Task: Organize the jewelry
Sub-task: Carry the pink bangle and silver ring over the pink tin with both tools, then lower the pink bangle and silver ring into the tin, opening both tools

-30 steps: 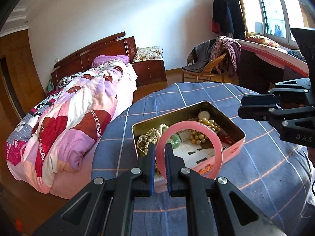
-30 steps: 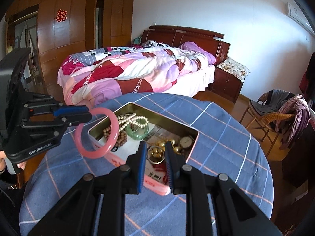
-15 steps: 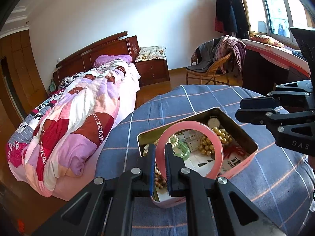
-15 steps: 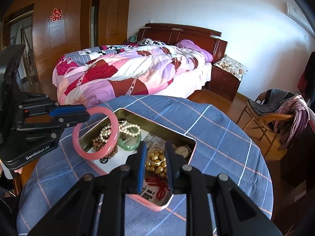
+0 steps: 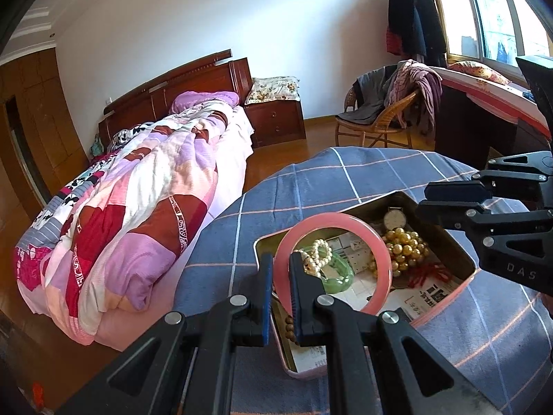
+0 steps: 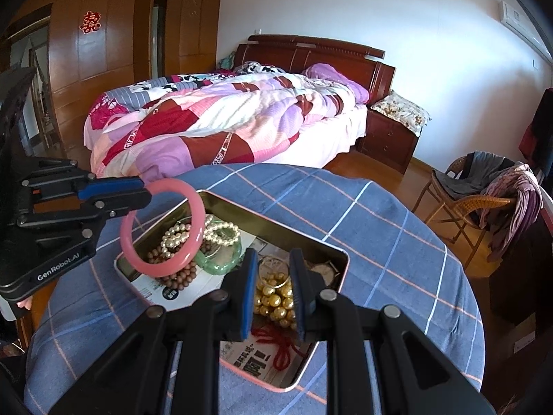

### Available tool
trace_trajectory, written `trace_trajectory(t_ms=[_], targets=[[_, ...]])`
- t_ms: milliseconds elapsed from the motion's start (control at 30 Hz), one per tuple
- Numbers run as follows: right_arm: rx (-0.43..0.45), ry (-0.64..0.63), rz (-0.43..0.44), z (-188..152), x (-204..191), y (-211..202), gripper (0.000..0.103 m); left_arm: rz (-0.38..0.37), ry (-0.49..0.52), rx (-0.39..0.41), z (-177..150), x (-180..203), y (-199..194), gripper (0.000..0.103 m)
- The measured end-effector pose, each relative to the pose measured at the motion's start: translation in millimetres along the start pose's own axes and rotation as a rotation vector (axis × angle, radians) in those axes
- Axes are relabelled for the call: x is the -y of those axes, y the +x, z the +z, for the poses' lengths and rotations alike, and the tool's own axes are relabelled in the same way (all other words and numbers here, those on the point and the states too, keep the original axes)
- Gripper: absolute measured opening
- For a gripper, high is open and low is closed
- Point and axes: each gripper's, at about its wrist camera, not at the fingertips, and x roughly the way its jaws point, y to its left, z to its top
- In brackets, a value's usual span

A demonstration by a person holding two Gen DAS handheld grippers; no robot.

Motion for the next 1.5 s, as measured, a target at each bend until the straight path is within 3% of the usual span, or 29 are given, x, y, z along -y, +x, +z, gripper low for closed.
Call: trace_trajectory(t_ms=[1500], targets=[[-0.085,0.019,-0.046,-13,-2,33,0.022,0.009,0.035,-0.084,-13,15,37,0.008]])
